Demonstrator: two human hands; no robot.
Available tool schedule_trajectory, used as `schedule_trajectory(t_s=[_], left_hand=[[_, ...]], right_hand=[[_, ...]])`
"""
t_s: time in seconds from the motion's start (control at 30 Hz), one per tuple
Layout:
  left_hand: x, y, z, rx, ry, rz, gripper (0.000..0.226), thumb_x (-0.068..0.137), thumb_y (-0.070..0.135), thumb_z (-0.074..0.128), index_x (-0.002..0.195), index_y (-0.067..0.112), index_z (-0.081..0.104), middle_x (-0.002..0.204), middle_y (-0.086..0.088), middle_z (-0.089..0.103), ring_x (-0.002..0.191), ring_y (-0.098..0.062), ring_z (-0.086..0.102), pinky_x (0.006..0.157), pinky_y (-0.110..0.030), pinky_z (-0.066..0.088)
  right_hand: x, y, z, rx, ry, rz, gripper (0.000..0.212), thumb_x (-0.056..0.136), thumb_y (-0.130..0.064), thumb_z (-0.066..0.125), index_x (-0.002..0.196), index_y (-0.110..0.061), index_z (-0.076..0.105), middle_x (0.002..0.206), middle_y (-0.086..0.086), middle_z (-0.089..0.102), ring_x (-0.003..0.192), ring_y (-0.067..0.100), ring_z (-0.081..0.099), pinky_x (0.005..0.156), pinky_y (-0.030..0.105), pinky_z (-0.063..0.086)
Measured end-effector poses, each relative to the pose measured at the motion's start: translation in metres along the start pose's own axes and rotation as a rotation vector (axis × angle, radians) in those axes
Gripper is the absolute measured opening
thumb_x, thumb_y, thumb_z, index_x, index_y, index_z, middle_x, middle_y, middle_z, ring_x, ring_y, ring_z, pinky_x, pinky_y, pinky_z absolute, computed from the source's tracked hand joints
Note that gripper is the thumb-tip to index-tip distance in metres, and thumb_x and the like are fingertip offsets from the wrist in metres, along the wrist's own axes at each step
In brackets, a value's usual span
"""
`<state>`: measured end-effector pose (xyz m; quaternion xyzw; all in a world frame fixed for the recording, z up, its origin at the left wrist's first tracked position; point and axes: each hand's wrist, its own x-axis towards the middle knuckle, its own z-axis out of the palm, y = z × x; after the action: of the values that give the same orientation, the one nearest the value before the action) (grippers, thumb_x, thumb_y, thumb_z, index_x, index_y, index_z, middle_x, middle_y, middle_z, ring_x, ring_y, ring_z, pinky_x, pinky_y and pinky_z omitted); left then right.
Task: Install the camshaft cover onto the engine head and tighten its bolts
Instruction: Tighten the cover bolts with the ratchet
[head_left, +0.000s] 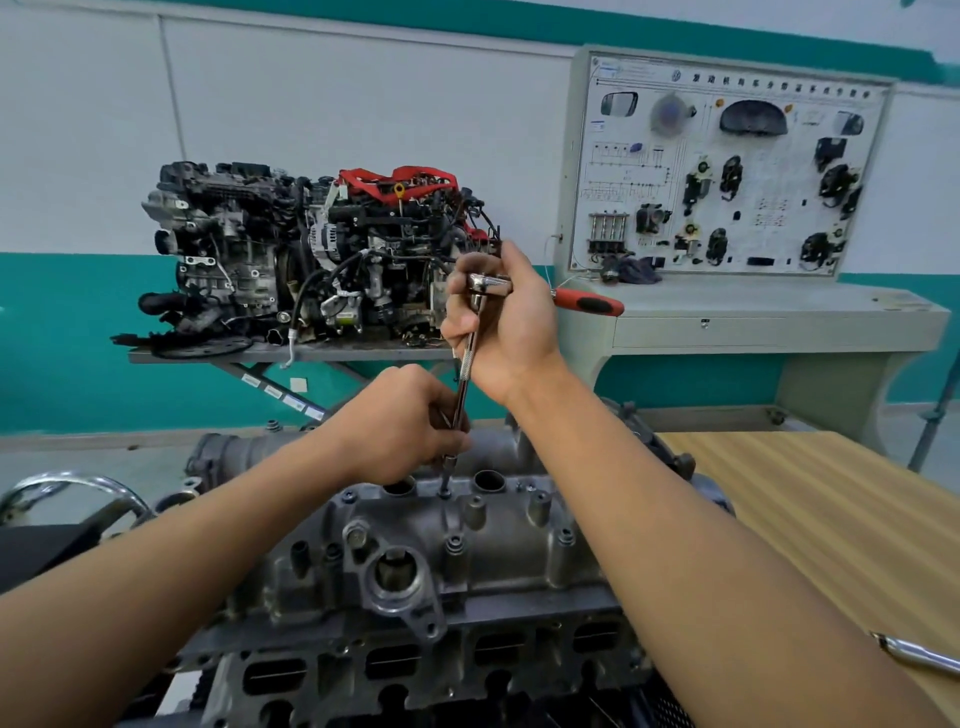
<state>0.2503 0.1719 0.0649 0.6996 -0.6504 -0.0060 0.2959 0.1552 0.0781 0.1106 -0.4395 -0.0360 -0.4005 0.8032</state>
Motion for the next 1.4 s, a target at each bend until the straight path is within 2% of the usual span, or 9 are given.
schedule_trajectory(t_s=[0.1, 0.27, 0.43, 0.57, 0.67, 0.9, 1.0, 1.27, 1.4], left_hand=[[-0.001, 0.000, 0.003, 0.023, 0.038, -0.006, 0.012, 0.081, 0.029, 0.081, 0.082, 0.018, 0.076, 0.074, 0.006, 0.074, 0.066, -0.003, 0.068, 0.068, -0.027, 0.058], [-0.002, 0.001, 0.011, 0.034, 0.110, -0.001, 0.016, 0.078, 0.029, 0.083, 0.072, 0.020, 0.071, 0.063, 0.009, 0.068, 0.058, -0.001, 0.063, 0.054, -0.020, 0.047], [-0.003, 0.001, 0.012, -0.003, 0.099, -0.015, 0.013, 0.078, 0.027, 0.083, 0.076, 0.018, 0.075, 0.067, 0.005, 0.072, 0.062, -0.006, 0.067, 0.061, -0.024, 0.053], [-0.010, -0.002, 0.000, -0.056, 0.082, -0.007, 0.016, 0.075, 0.028, 0.082, 0.066, 0.022, 0.071, 0.056, 0.011, 0.067, 0.049, 0.002, 0.058, 0.053, -0.018, 0.045], [-0.014, 0.002, -0.002, -0.089, 0.191, 0.022, 0.025, 0.069, 0.028, 0.077, 0.054, 0.013, 0.064, 0.047, 0.002, 0.062, 0.043, -0.013, 0.055, 0.041, -0.021, 0.037], [-0.008, 0.005, 0.008, -0.191, 0.228, -0.023, 0.012, 0.085, 0.018, 0.076, 0.077, 0.012, 0.068, 0.063, 0.003, 0.074, 0.054, -0.002, 0.068, 0.054, -0.016, 0.053], [-0.004, 0.004, 0.008, -0.186, 0.191, -0.030, 0.008, 0.086, 0.015, 0.073, 0.081, 0.014, 0.067, 0.065, 0.003, 0.075, 0.057, -0.004, 0.070, 0.057, -0.017, 0.054], [-0.005, 0.001, 0.006, -0.173, 0.089, -0.028, 0.010, 0.088, 0.017, 0.074, 0.079, 0.016, 0.069, 0.068, 0.005, 0.076, 0.060, -0.001, 0.070, 0.055, -0.010, 0.050], [-0.009, 0.001, 0.006, -0.194, 0.085, -0.008, 0.012, 0.088, 0.016, 0.073, 0.078, 0.016, 0.068, 0.069, 0.004, 0.076, 0.060, 0.000, 0.069, 0.054, -0.010, 0.049]], right_hand=[[0.003, -0.004, -0.004, 0.050, -0.057, 0.098, 0.062, 0.105, -0.043, 0.034, 0.062, -0.013, 0.068, 0.060, 0.003, 0.059, 0.038, 0.011, 0.044, 0.042, 0.018, 0.030], [0.010, -0.007, -0.014, 0.156, -0.192, 0.245, 0.061, 0.104, -0.041, 0.032, 0.064, -0.014, 0.069, 0.057, 0.000, 0.061, 0.038, 0.011, 0.045, 0.048, 0.018, 0.028], [0.010, -0.005, -0.011, 0.145, -0.199, 0.259, 0.063, 0.105, -0.041, 0.031, 0.063, -0.014, 0.069, 0.055, -0.001, 0.061, 0.033, 0.009, 0.042, 0.046, 0.017, 0.022], [-0.008, 0.019, 0.011, -0.326, -0.012, -0.236, 0.057, 0.106, -0.039, 0.034, 0.070, -0.012, 0.068, 0.061, 0.008, 0.064, 0.040, 0.015, 0.049, 0.040, 0.021, 0.038], [-0.022, 0.037, 0.022, -0.552, 0.173, -0.542, 0.050, 0.102, -0.040, 0.039, 0.070, -0.014, 0.067, 0.063, 0.023, 0.063, 0.052, 0.026, 0.055, 0.050, 0.036, 0.046], [0.000, 0.008, 0.019, -0.146, -0.129, 0.108, 0.057, 0.106, -0.044, 0.035, 0.071, -0.015, 0.070, 0.068, 0.002, 0.067, 0.049, 0.012, 0.055, 0.043, 0.019, 0.038], [0.008, 0.002, 0.011, 0.028, -0.200, 0.225, 0.061, 0.105, -0.044, 0.032, 0.069, -0.016, 0.072, 0.065, -0.002, 0.064, 0.039, 0.007, 0.047, 0.039, 0.016, 0.032], [-0.001, 0.016, 0.017, -0.121, -0.093, -0.117, 0.050, 0.107, -0.040, 0.034, 0.075, -0.012, 0.062, 0.063, 0.001, 0.057, 0.036, 0.008, 0.036, 0.038, 0.018, 0.028], [-0.005, 0.015, 0.013, -0.123, -0.179, -0.109, 0.044, 0.106, -0.036, 0.038, 0.076, -0.013, 0.061, 0.066, 0.000, 0.057, 0.039, 0.007, 0.039, 0.040, 0.018, 0.029]])
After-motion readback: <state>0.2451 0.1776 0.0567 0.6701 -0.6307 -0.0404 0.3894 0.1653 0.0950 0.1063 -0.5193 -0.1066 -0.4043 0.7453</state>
